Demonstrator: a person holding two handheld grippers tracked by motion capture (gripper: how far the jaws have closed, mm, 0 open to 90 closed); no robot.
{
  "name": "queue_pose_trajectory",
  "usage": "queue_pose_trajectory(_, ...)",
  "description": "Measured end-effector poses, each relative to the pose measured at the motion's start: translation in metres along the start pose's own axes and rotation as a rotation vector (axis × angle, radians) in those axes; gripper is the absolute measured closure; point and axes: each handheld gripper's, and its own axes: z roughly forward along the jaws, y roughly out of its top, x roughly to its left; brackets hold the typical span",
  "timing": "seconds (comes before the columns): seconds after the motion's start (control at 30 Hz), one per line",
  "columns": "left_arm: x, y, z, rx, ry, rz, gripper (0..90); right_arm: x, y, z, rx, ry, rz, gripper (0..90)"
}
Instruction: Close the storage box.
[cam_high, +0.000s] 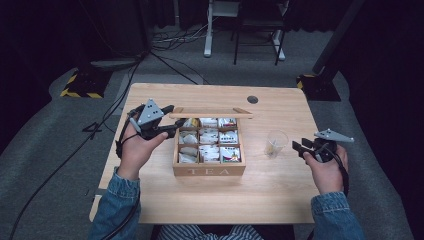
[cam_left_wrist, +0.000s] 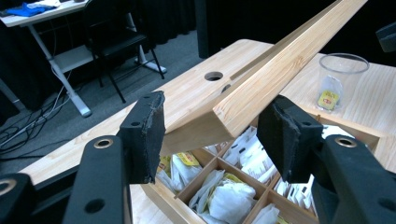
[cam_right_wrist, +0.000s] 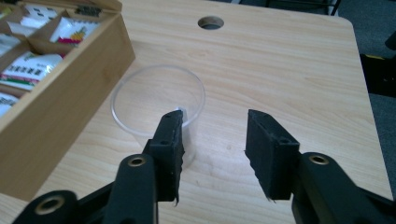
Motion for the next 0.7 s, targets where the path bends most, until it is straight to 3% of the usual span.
queue_pose_trajectory(0.27, -0.005, -0.003, -0.002, 0.015, 0.006, 0.013, 42.0, -0.01, -0.021, 0.005, 0.041, 0.003, -0.005, 45.4)
queue_pose_trajectory(0.7, -0.012, -0.009, -0.004, 0.058, 0.014, 0.021, 39.8, -0.018, -0.061, 0.018, 0.076, 0.021, 0.041, 44.7)
